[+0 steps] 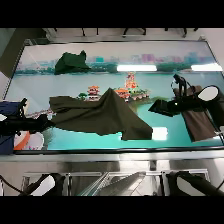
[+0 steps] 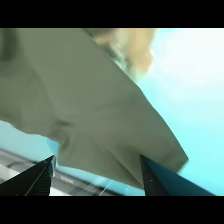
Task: Fold the shirts.
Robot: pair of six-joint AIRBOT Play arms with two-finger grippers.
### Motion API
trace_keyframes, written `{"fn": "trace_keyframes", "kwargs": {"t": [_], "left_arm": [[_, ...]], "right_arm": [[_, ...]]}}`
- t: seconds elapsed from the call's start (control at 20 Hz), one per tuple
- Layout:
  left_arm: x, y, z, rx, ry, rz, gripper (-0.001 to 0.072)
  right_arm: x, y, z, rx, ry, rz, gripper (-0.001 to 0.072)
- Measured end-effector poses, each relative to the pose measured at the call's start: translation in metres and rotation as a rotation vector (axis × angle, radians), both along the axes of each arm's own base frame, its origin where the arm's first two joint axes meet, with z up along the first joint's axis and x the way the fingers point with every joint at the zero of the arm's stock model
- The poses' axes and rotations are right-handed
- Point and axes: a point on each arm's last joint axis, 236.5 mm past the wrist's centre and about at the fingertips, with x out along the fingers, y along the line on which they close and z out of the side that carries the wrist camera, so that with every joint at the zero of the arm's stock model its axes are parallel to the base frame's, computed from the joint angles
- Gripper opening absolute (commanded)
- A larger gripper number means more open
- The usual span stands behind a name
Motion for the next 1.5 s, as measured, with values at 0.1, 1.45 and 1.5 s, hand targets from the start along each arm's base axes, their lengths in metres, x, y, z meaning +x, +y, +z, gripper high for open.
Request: {"fn": "trace_keyframes", "kwargs": {"t": [0.1, 1.45, 1.5], "left_arm": [[-0.006, 0.01, 0.012, 0.058, 0.007, 0.008, 0.0014], [-0.012, -0.003, 0.082, 0.148, -0.005, -0.12, 0.0014], [-0.015, -0.01, 0.094, 0.144, -0.033, -0.126, 0.0014]], "right_arm": [[-0.006, -0.008, -0.029, 0.056, 0.087, -0.008, 0.0607], [-0.036, 0.057, 0.002, 0.111, 0.011, 0.161, 0.0021], [-0.035, 0.051, 0.03, 0.081, -0.065, 0.149, 0.0021]]}}
